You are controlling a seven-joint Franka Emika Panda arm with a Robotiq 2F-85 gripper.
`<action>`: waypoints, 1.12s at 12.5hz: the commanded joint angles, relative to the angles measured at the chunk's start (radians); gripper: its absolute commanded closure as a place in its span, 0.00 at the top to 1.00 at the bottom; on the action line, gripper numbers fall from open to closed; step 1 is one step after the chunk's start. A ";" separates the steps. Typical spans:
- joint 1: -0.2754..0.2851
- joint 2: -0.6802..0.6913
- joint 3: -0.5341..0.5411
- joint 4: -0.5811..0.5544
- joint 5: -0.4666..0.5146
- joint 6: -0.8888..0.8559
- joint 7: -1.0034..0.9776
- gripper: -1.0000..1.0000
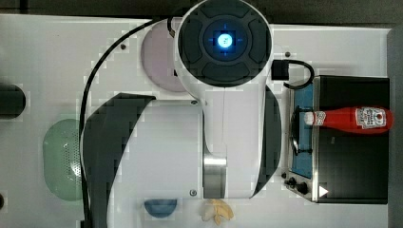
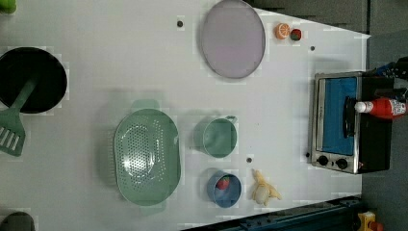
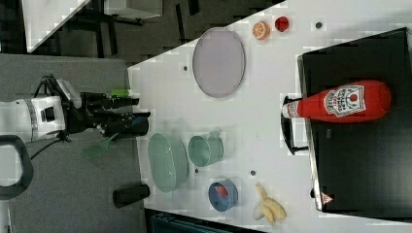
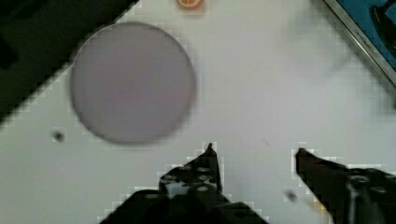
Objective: Pick Ketchup from oven and place it on table.
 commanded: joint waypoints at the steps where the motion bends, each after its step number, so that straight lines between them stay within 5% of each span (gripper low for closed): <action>1: -0.003 -0.330 -0.062 -0.136 0.016 -0.233 0.038 0.79; 3: -0.005 -0.328 -0.064 -0.137 0.016 -0.233 0.038 1.00; 7: -0.022 -0.304 -0.132 -0.137 0.014 -0.200 0.038 1.00; 14: -0.057 -0.134 -0.401 -0.135 0.014 0.034 0.038 1.00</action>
